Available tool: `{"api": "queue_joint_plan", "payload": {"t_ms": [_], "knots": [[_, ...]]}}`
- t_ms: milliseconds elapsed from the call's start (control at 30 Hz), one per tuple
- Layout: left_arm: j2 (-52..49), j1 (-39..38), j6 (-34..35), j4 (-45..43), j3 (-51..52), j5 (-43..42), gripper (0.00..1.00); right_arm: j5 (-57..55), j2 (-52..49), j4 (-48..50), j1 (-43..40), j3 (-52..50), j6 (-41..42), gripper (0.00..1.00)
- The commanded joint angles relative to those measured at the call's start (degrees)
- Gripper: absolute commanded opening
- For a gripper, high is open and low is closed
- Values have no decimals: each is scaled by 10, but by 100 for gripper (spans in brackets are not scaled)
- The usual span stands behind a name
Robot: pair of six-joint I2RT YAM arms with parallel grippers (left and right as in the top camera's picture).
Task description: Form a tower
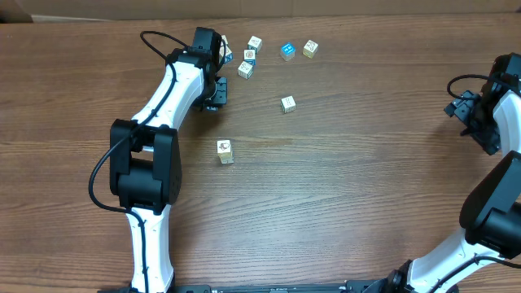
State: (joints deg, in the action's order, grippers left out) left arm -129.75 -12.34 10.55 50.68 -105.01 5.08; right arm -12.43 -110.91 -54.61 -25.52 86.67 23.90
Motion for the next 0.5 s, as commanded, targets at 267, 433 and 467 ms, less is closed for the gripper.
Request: {"api": "queue_joint_plan", "payload": {"t_ms": [267, 433, 467], "knots": [[16, -1, -22, -14, 10, -7, 39, -3, 15, 3, -2, 11, -2, 100], [16, -1, -22, -16, 10, -7, 40, -3, 15, 3, -2, 11, -2, 100], [16, -1, -22, -16, 10, -7, 40, -3, 15, 3, -2, 11, -2, 100]]}}
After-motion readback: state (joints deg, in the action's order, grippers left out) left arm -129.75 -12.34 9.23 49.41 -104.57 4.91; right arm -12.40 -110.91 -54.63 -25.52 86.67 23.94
